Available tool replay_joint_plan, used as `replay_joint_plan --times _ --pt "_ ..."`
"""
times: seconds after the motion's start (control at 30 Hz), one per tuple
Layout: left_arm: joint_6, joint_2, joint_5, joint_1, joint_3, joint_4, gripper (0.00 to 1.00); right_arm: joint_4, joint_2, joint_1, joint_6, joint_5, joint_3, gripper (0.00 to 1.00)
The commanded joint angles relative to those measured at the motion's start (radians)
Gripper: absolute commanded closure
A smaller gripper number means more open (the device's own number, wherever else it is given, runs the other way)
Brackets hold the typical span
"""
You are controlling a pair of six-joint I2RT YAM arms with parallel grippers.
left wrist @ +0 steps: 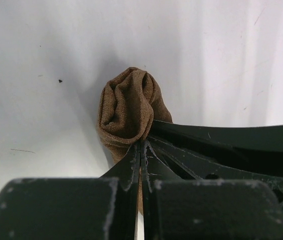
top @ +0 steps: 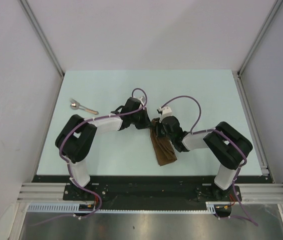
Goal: Fold the napkin into a case and place the utensils inside
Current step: Grasp the top corner of the smaller rectangle folded napkin from the folded napkin.
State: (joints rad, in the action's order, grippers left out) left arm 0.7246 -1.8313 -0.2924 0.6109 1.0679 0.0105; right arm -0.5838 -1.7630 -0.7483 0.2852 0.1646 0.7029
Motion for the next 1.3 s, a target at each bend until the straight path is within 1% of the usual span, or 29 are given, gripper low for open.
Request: replay_joint_plan --times 0.0,0.03,0.07,0.13,0.17,0.27,0.37,0.43,0.57,0.63,0.67,0.73,0.8,0.83,0.93,0.97,1.27 --pt "-0.011 -0.002 -0.122 0.003 0.024 -0.017 1.0 -0.116 0.056 0.006 0.043 -0.137 0.01 0.82" --pt "-0.014 -0.003 -0.122 0.0 0.027 -0.018 1.0 -0.11 0.059 0.007 0.045 -0.139 0.004 0.81" --pt "-0.019 -0.002 -0.123 -0.002 0.03 -0.018 1.0 -0.108 0.062 0.012 0.045 -0.145 0.0 0.77" --pt "-0.021 0.0 -0.123 -0.01 0.029 -0.018 1.0 -0.099 0.069 0.015 0.057 -0.155 -0.013 0.75" --pt "-0.024 0.0 -0.123 -0.013 0.029 0.011 1.0 -0.091 0.083 0.017 0.06 -0.155 -0.02 0.71" --pt "-0.027 0.001 -0.119 -0.022 0.026 0.013 1.0 -0.073 0.117 0.026 0.083 -0.154 -0.046 0.69" --pt "-0.03 -0.002 -0.116 -0.025 0.024 0.017 1.0 -0.044 0.132 0.041 0.104 -0.218 -0.039 0.67" --pt "-0.028 -0.005 -0.116 -0.025 0.024 0.016 1.0 -0.007 0.146 0.046 0.115 -0.224 -0.04 0.65" --pt "-0.033 -0.006 -0.111 -0.026 0.02 0.019 1.0 -0.002 0.181 0.069 0.155 -0.26 -0.066 0.64" --pt "-0.033 -0.005 -0.113 -0.025 0.02 0.02 1.0 -0.016 0.188 0.096 0.196 -0.299 -0.078 0.66" --pt "-0.036 -0.002 -0.113 -0.025 0.018 0.022 1.0 -0.024 0.188 0.107 0.209 -0.335 -0.082 0.69" --pt "-0.036 -0.003 -0.113 -0.026 0.018 0.023 1.0 -0.05 0.182 0.132 0.251 -0.344 -0.085 0.71" --pt "-0.037 -0.003 -0.111 -0.026 0.018 0.025 1.0 -0.031 0.168 0.144 0.27 -0.365 -0.068 0.82" --pt "-0.037 -0.003 -0.111 -0.026 0.017 0.023 1.0 -0.024 0.156 0.155 0.279 -0.369 -0.057 0.85" --pt "-0.04 -0.002 -0.106 -0.028 0.018 0.029 1.0 -0.028 0.149 0.184 0.301 -0.358 -0.071 0.91" --pt "-0.043 0.0 -0.108 -0.028 0.017 0.034 1.0 -0.033 0.137 0.191 0.311 -0.376 -0.077 0.94" --pt "-0.044 0.001 -0.114 -0.03 0.015 0.028 1.0 -0.086 0.031 0.213 0.353 -0.418 -0.075 0.98"
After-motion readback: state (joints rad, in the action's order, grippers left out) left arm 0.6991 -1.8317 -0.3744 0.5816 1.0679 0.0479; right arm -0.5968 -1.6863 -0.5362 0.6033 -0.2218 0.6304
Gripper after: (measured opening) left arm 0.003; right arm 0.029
